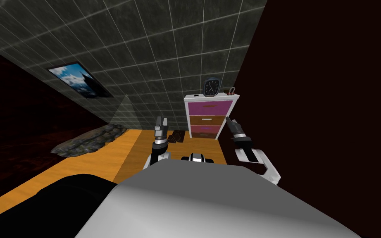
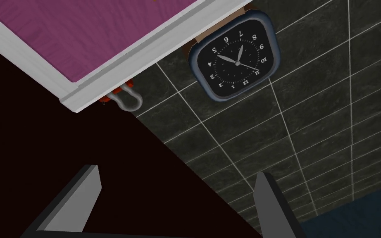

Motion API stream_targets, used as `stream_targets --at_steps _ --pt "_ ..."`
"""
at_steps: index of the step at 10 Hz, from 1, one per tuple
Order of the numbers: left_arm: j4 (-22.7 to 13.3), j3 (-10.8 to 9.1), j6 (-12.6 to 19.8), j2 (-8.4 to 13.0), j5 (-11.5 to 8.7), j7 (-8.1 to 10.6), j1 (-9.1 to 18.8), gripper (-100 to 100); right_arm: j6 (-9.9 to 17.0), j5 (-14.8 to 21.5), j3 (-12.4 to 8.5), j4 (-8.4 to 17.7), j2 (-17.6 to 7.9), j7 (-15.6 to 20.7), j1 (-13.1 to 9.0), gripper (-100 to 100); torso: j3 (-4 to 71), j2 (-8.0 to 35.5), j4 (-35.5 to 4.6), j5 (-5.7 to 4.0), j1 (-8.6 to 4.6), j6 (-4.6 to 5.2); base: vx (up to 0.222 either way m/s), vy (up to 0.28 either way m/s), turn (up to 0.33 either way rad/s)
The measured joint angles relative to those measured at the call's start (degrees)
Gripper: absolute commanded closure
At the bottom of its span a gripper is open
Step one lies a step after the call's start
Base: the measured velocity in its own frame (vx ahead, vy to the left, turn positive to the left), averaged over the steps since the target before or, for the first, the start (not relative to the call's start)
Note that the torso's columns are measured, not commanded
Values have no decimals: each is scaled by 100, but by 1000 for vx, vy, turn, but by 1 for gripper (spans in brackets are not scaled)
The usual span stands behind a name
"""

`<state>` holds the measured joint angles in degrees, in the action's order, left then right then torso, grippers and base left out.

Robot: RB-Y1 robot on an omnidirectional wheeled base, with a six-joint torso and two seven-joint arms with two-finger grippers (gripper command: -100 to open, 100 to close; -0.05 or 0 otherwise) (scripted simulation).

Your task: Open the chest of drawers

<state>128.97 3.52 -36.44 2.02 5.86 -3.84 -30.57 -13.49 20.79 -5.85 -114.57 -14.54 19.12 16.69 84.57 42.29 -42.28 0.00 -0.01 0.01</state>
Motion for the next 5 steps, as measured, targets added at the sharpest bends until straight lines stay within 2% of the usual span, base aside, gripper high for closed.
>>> stream_targets --at_steps 5 --pt "0 0 0 0 0 0 0 0 198 634 -76 372 -185 682 -352 -100 1 -1 0 1 6 -2 21 61 35"
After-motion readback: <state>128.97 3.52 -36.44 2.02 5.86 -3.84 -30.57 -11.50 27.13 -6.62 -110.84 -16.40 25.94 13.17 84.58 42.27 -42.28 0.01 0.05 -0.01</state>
